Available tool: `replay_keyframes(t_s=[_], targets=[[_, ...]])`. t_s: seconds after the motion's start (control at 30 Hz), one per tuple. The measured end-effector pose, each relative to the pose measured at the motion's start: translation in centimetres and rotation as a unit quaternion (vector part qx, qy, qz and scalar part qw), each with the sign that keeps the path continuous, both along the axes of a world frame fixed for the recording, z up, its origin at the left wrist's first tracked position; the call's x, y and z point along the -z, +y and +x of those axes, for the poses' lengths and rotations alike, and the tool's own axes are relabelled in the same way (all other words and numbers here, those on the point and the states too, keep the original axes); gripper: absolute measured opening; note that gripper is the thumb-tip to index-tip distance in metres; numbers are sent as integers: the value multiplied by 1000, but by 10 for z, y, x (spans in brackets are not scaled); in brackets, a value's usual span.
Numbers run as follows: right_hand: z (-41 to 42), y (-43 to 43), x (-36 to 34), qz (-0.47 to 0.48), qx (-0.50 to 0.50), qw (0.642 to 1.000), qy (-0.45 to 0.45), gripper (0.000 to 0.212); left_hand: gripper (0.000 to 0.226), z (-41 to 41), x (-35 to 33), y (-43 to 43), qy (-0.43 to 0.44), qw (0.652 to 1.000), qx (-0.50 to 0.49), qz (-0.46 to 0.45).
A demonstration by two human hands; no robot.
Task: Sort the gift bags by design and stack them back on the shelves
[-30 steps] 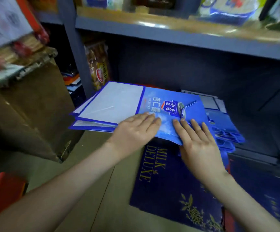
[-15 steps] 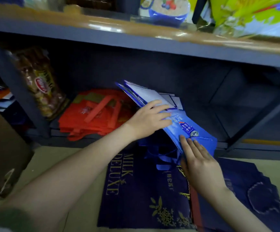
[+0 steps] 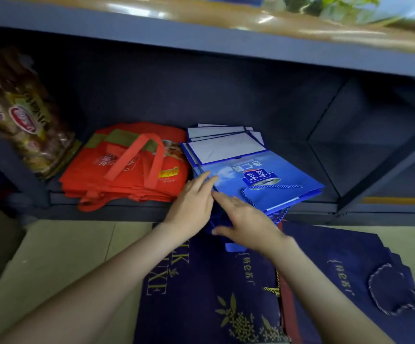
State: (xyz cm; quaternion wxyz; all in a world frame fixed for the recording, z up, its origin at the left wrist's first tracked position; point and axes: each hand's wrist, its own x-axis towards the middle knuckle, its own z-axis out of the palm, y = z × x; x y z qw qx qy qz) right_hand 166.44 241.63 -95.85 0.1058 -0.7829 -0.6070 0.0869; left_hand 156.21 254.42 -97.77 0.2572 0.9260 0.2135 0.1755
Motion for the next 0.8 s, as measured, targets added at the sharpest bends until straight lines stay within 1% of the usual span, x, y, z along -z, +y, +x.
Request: replay_keyframes(t_s=[0.03, 0.07, 0.1, 0.17, 0.2, 0.27, 0.33, 0.37, 0.43, 0.47, 0.53, 0.57, 0.63, 0.67, 0.7, 0.77, 0.8], targets=[[5, -5, -3, 1, -45, 998, 50, 91, 52, -5, 4, -5, -11, 1000, 16, 8], [11, -11, -4, 35, -77, 995, 51, 92, 56, -10, 8, -9, -18, 999, 28, 22], [20, -18, -4, 71, -87, 993, 37, 94, 60, -13, 10, -12, -22, 998, 38, 38], [42, -32, -1, 119, -45, 992, -3, 100, 60, -15, 11, -21, -31, 996, 59, 64], [54, -40, 2, 127, -15, 992, -16, 103, 59, -13, 11, -28, -44, 993, 75, 81], [74, -53, 8, 121, 70, 990, -38, 114, 59, -2, 10, -44, -69, 983, 109, 133], [89, -62, 18, 89, 155, 983, -43, 121, 63, 17, 12, -60, -64, 965, 127, 222], [93, -65, 24, 74, 178, 980, -38, 114, 62, 27, 15, -65, -46, 953, 132, 270], [94, -64, 33, 73, 181, 979, -58, 79, 52, 42, 19, -68, -8, 925, 139, 352], [91, -63, 35, 71, 176, 979, -79, 67, 50, 45, 22, -64, 0, 916, 144, 374], [82, -62, 43, 84, 148, 976, -137, 57, 51, 45, 27, -49, 4, 910, 152, 384], [76, -62, 45, 110, 122, 972, -170, 51, 50, 41, 30, -38, 1, 909, 152, 388], [65, -58, 46, 152, 75, 966, -194, 47, 49, 31, 32, -18, -4, 905, 137, 403], [61, -55, 44, 155, 62, 968, -189, 50, 51, 26, 34, -7, -2, 904, 128, 407], [59, -50, 42, 143, 51, 973, -172, 58, 53, 22, 34, 1, 4, 908, 118, 401], [59, -37, 40, 81, 31, 989, -116, 77, 57, 17, 39, 15, 24, 923, 103, 370], [59, -31, 39, 39, 23, 995, -87, 80, 56, 16, 42, 18, 34, 932, 98, 348]])
